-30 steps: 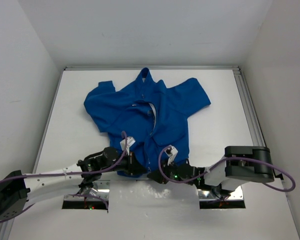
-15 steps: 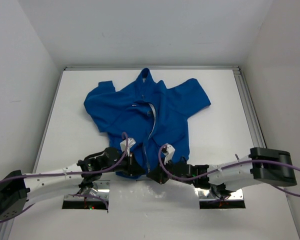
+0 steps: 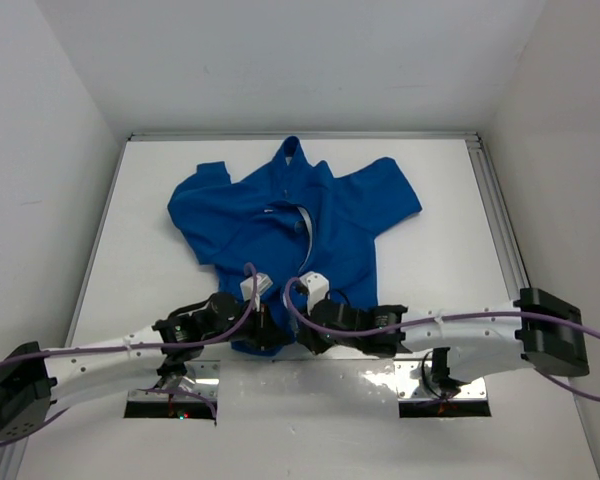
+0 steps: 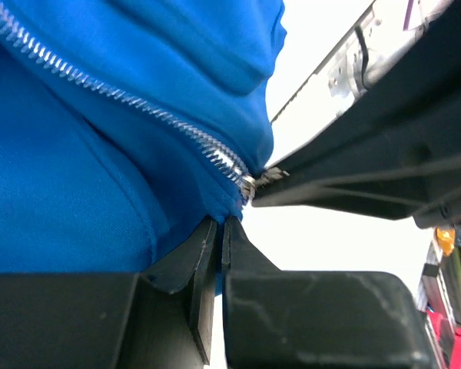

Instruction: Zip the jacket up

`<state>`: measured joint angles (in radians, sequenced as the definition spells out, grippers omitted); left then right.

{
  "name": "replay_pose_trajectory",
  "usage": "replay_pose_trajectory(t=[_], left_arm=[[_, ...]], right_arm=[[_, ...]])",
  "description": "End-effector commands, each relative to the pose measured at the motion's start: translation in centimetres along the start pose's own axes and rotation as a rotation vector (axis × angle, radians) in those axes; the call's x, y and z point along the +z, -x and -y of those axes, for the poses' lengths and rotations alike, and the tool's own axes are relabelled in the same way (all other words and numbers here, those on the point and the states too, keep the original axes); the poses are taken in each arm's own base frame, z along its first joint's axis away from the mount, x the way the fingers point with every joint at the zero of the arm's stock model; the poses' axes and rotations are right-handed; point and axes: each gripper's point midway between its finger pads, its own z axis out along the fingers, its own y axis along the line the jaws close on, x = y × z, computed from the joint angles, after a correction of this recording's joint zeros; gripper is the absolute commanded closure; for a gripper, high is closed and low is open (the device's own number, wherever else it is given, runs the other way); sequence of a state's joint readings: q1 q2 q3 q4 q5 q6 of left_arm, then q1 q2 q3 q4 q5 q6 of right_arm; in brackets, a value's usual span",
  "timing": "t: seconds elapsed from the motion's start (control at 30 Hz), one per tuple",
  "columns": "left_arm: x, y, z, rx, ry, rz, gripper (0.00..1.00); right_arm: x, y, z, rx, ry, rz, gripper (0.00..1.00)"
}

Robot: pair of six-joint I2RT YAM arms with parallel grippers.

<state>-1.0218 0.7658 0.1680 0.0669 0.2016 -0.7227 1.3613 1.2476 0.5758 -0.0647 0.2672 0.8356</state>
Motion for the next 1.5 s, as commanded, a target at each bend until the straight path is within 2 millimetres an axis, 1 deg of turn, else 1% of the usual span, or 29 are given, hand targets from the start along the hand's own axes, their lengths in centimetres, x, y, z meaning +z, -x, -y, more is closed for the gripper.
replay_pose_trajectory(t=[0.0, 0.17, 0.3, 0.37, 0.43, 0.47, 0.53, 0.63, 0.77, 0.8, 0.83, 0.9, 0.93, 0.97, 1.0, 1.03, 1.07, 1.1, 1.13, 1.17, 1.2, 1.23, 1.27, 1.3, 1.33, 1.37, 1.4, 1.43, 1.47], left_arm=[[-0.6, -3.0, -2.0, 0.034, 0.062, -0.11, 1.0], [-0.9, -2.6, -1.1, 0.054, 0.026, -0.1, 1.0], [-0.8, -3.3, -1.7, 0.05, 0.043, -0.119, 1.0], [-1.0, -3.7, -2.2, 0.053, 0.071, -0.137, 1.0], [-1.0, -4.0, -2.8, 0.048, 0.087, -0.137, 1.0], [-0.9, -4.0, -2.8, 0.047, 0.088, -0.14, 1.0], [-0.9, -3.8, -2.1, 0.058, 0.066, -0.146, 1.0], [-0.9, -3.8, -1.9, 0.067, 0.054, -0.151, 1.0], [-1.2, -2.9, -0.7, 0.075, 0.028, -0.131, 1.0], [-1.2, -2.1, -0.4, 0.08, 0.033, -0.105, 1.0], [-1.5, -1.4, 0.0, 0.088, 0.025, -0.07, 1.0], [-1.8, 0.4, 1.0, 0.083, 0.017, 0.006, 1.0], [-2.3, 1.2, 1.7, 0.086, 0.003, 0.035, 1.0], [-2.6, 1.8, 2.0, 0.09, 0.011, 0.047, 1.0], [-3.2, 3.4, 3.0, 0.1, 0.014, 0.088, 1.0], [-3.7, 3.8, 3.2, 0.108, 0.023, 0.099, 1.0], [-4.2, 3.8, 2.8, 0.102, 0.051, 0.094, 1.0], [-4.8, 4.8, 3.3, 0.099, 0.055, 0.134, 1.0], [-5.7, 5.5, 3.9, 0.085, 0.039, 0.173, 1.0], [-6.3, 5.3, 3.6, 0.076, 0.055, 0.172, 1.0], [-7.2, 6.5, 3.8, 0.067, 0.076, 0.224, 1.0], [-8.0, 6.9, 3.9, 0.049, 0.074, 0.251, 1.0], [-8.4, 7.0, 3.9, 0.04, 0.079, 0.262, 1.0], [-8.8, 7.3, 3.8, 0.029, 0.084, 0.288, 1.0], [-9.2, 7.6, 3.9, 0.01, 0.075, 0.312, 1.0], [-9.4, 7.6, 3.7, 0.003, 0.086, 0.316, 1.0], [-9.6, 7.8, 3.9, 0.0, 0.084, 0.321, 1.0], [-9.7, 7.7, 3.8, -0.007, 0.088, 0.319, 1.0], [-9.8, 7.6, 3.7, -0.01, 0.092, 0.313, 1.0]], right_arm=[[0.5, 5.5, 1.2, 0.048, -0.02, 0.097, 1.0], [1.9, 7.8, 0.1, 0.109, 0.088, 0.119, 1.0], [1.4, 12.0, -1.2, 0.099, 0.14, 0.19, 1.0], [1.0, 13.6, -1.0, 0.083, 0.138, 0.211, 1.0], [0.8, 14.4, -0.3, 0.066, 0.121, 0.215, 1.0], [0.5, 15.1, -0.7, 0.064, 0.149, 0.215, 1.0], [0.8, 15.6, -0.4, 0.08, 0.159, 0.205, 1.0], [2.1, 16.6, 1.9, 0.07, 0.064, 0.22, 1.0], [2.7, 19.7, 6.3, 0.082, -0.128, 0.32, 1.0], [2.6, 20.3, 7.0, 0.085, -0.149, 0.34, 1.0], [2.2, 21.8, 8.7, 0.105, -0.178, 0.374, 1.0], [1.6, 24.0, 10.7, 0.124, -0.22, 0.433, 1.0], [0.9, 26.2, 12.6, 0.138, -0.268, 0.466, 1.0], [0.4, 27.7, 13.6, 0.14, -0.295, 0.492, 1.0], [0.1, 28.8, 14.8, 0.139, -0.331, 0.509, 1.0], [-1.5, 32.0, 16.8, 0.137, -0.409, 0.575, 1.0], [-1.8, 33.2, 18.1, 0.132, -0.453, 0.589, 1.0], [-1.3, 33.4, 21.3, 0.129, -0.537, 0.56, 1.0], [-2.7, 36.0, 22.6, 0.141, -0.583, 0.617, 1.0], [-3.1, 37.1, 24.1, 0.151, -0.614, 0.632, 1.0], [-2.6, 37.0, 27.9, 0.18, -0.676, 0.611, 1.0], [-4.1, 40.0, 29.1, 0.199, -0.695, 0.678, 1.0], [-4.2, 40.2, 31.0, 0.214, -0.732, 0.66, 1.0], [-3.6, 39.6, 35.1, 0.244, -0.798, 0.628, 1.0], [-5.3, 42.3, 36.2, 0.258, -0.812, 0.688, 1.0], [-5.3, 42.4, 37.8, 0.273, -0.827, 0.672, 1.0], [-8.0, 45.0, 39.6, 0.298, -0.847, 0.745, 1.0], [-6.4, 44.4, 41.9, 0.314, -0.864, 0.716, 1.0], [-6.5, 44.9, 42.8, 0.313, -0.869, 0.721, 1.0]])
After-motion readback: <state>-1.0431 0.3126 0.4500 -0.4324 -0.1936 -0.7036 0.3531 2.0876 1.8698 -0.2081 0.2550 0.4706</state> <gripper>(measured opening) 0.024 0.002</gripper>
